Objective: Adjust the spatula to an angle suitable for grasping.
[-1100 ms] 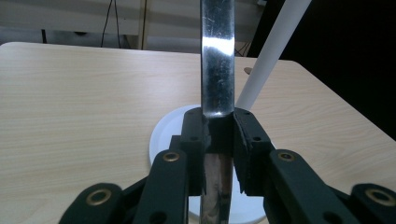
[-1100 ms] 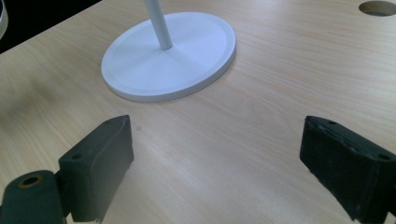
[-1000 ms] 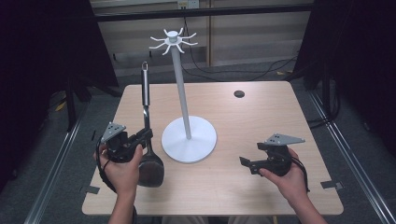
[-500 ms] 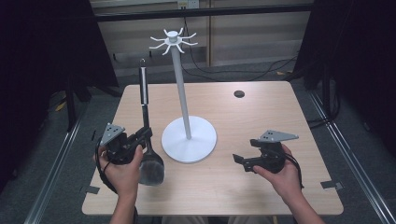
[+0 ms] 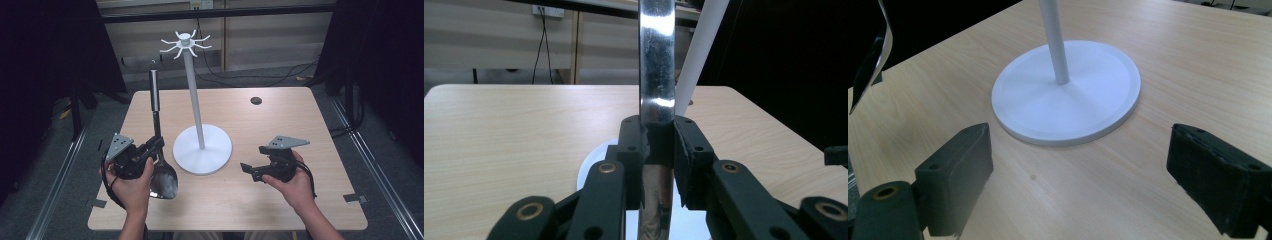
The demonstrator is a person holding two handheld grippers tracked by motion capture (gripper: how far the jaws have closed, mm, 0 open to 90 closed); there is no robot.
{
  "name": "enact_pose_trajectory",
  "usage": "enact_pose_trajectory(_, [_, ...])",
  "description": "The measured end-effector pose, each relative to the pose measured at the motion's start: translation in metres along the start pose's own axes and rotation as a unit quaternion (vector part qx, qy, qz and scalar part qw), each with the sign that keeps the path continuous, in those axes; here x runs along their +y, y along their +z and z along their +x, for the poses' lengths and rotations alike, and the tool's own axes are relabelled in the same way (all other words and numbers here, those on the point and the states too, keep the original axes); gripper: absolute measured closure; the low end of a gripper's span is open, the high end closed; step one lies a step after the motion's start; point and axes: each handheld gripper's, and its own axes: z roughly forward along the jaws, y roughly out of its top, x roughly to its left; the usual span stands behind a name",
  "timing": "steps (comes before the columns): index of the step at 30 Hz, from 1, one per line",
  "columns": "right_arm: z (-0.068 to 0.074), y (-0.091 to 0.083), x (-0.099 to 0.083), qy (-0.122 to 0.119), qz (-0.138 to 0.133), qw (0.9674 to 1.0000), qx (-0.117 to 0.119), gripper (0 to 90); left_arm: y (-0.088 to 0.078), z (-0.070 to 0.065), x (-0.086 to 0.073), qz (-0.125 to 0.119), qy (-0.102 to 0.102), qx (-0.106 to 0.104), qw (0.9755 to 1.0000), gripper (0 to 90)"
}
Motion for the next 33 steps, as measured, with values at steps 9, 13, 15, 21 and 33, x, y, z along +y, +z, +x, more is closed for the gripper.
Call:
enact_pose_trajectory(9, [-0.007, 0.002, -0.015, 0.013, 0.011, 0.9999, 0.000, 10.0, -0.008, -0.004, 0.006, -0.023, 0.010, -0.008, 0.9996, 76.0])
enact_pose_trajectory(13, [-0.011, 0.000, -0.022, 0.020, 0.013, 0.9997, -0.005, 9.8, -0.009, -0.007, 0.008, -0.034, 0.012, -0.013, 0.9993, 76.0])
enact_pose_trajectory(15, [-0.014, -0.002, -0.025, 0.023, 0.014, 0.9996, -0.009, 9.4, -0.010, -0.009, 0.010, -0.040, 0.013, -0.013, 0.9990, 76.0])
enact_pose_trajectory(21, [-0.023, -0.005, -0.036, 0.035, 0.016, 0.9991, -0.017, 8.6, -0.012, -0.012, 0.011, -0.045, 0.019, -0.021, 0.9986, 76.0])
enact_pose_trajectory(33, [-0.031, -0.010, -0.048, 0.046, 0.017, 0.9985, -0.024, 8.1, -0.014, -0.013, 0.012, -0.055, 0.025, -0.035, 0.9976, 76.0])
